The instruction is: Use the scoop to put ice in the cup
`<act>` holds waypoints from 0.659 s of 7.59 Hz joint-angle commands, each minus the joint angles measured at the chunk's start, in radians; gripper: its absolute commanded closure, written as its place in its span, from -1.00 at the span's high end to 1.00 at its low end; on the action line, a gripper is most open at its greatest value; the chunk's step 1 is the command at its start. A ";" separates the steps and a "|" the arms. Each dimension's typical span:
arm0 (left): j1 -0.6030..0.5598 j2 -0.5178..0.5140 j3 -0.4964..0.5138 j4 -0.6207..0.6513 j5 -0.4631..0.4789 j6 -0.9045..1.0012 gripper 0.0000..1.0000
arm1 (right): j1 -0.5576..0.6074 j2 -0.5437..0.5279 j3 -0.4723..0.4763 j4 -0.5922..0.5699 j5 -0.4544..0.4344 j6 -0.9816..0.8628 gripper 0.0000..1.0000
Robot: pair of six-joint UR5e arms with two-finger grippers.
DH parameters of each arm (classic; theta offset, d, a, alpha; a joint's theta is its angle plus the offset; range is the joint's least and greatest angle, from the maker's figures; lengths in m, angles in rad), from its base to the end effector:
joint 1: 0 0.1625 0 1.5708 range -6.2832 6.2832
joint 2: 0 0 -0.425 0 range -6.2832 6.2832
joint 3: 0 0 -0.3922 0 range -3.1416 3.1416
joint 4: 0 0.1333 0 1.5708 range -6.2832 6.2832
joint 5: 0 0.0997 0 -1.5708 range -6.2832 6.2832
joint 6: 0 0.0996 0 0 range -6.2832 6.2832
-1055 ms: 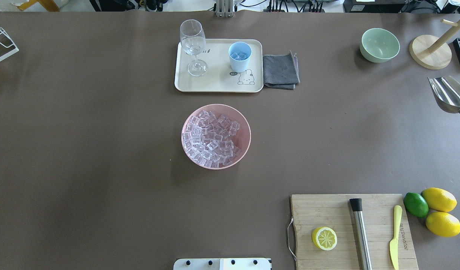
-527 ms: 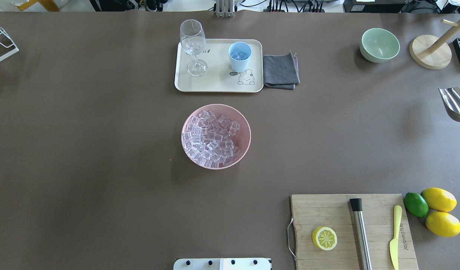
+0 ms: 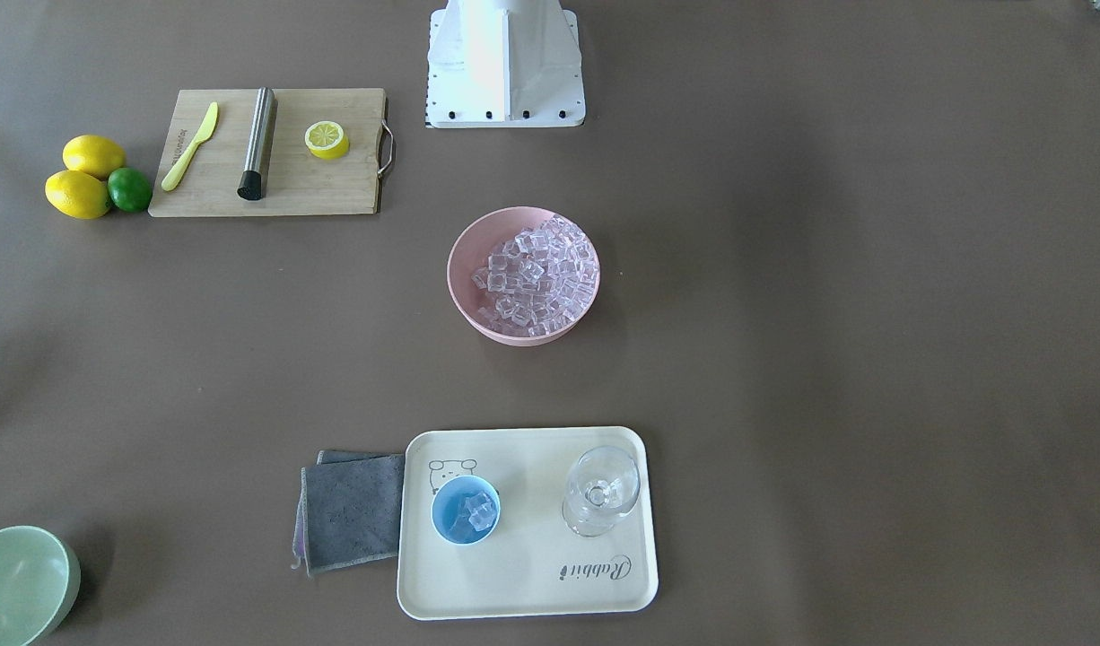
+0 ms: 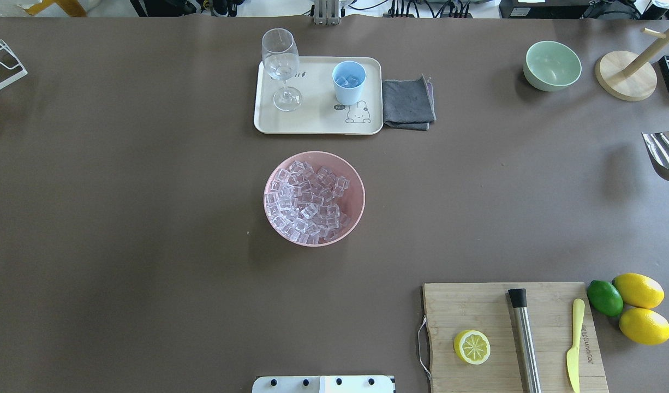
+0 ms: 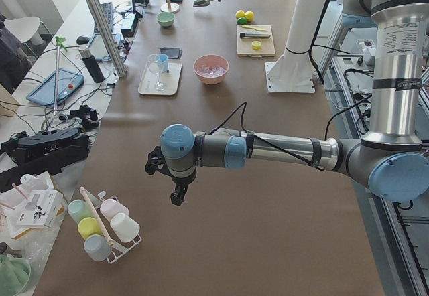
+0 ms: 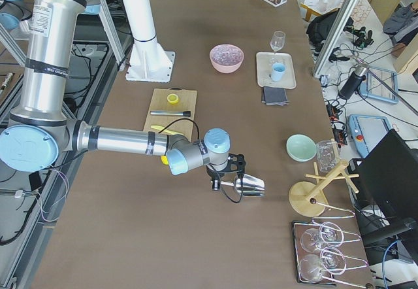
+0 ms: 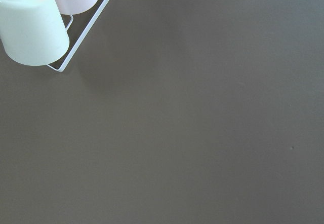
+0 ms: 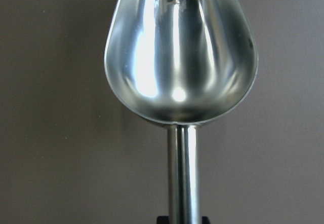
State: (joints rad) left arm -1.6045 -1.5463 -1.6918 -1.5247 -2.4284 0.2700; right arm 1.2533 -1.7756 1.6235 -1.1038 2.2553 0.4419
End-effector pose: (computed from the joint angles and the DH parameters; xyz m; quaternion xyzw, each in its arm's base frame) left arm -0.0742 -0.4806 0.6096 0.0855 0.4074 0.1176 0.9016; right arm -0.0643 -0.4209 0.6805 0.0143 -0.3626 0.0053 0.9318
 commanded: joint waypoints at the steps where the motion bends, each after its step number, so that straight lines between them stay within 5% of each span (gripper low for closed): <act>1: 0.000 0.000 0.001 0.000 -0.001 0.000 0.99 | -0.002 0.013 -0.042 0.027 -0.008 0.000 -1.00; 5: 0.000 -0.001 0.001 0.000 -0.001 0.000 0.99 | -0.003 0.018 -0.056 0.039 -0.008 0.000 -1.00</act>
State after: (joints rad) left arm -1.6046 -1.5463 -1.6909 -1.5248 -2.4298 0.2700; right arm 1.2504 -1.7589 1.5719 -1.0669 2.2477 0.4418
